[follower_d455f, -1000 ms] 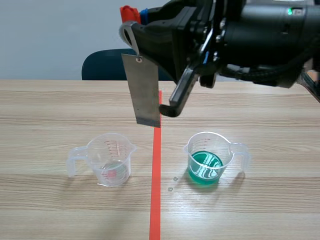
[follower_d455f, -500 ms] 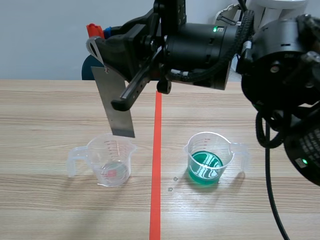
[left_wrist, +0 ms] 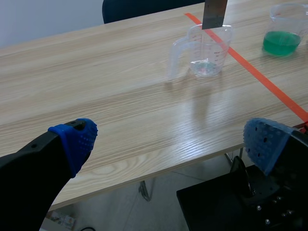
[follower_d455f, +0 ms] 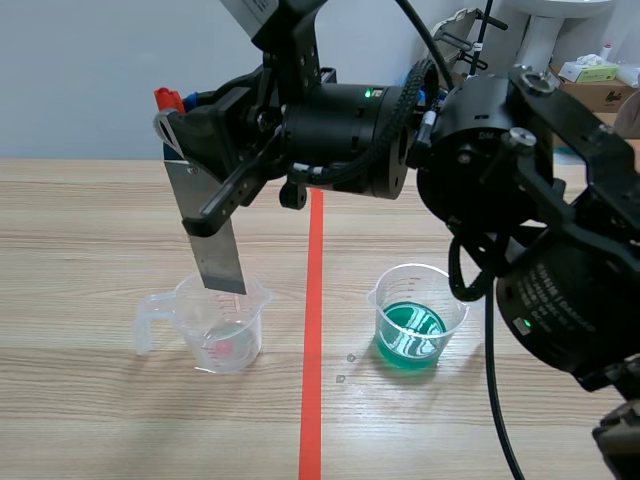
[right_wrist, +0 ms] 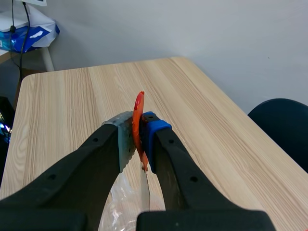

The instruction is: Do the redox reaction experiment

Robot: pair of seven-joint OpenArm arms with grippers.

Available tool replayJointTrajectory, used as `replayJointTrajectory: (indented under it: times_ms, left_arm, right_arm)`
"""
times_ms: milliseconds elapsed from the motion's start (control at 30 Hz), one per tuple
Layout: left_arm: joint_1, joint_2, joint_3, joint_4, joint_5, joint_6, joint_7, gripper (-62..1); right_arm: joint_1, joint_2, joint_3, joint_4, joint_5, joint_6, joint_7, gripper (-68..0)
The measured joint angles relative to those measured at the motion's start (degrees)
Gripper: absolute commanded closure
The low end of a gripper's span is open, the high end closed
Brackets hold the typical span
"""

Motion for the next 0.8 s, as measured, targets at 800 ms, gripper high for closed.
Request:
replayJointTrajectory:
  times_ms: [800]
  left_arm:
    - [0.00, 0.00, 0.00, 0.00, 0.00, 0.00, 0.00, -62.3]
  right_arm:
    - [0.17, -1.64, -1.88, 0.00, -1.62, 0.00, 0.13, -0.7]
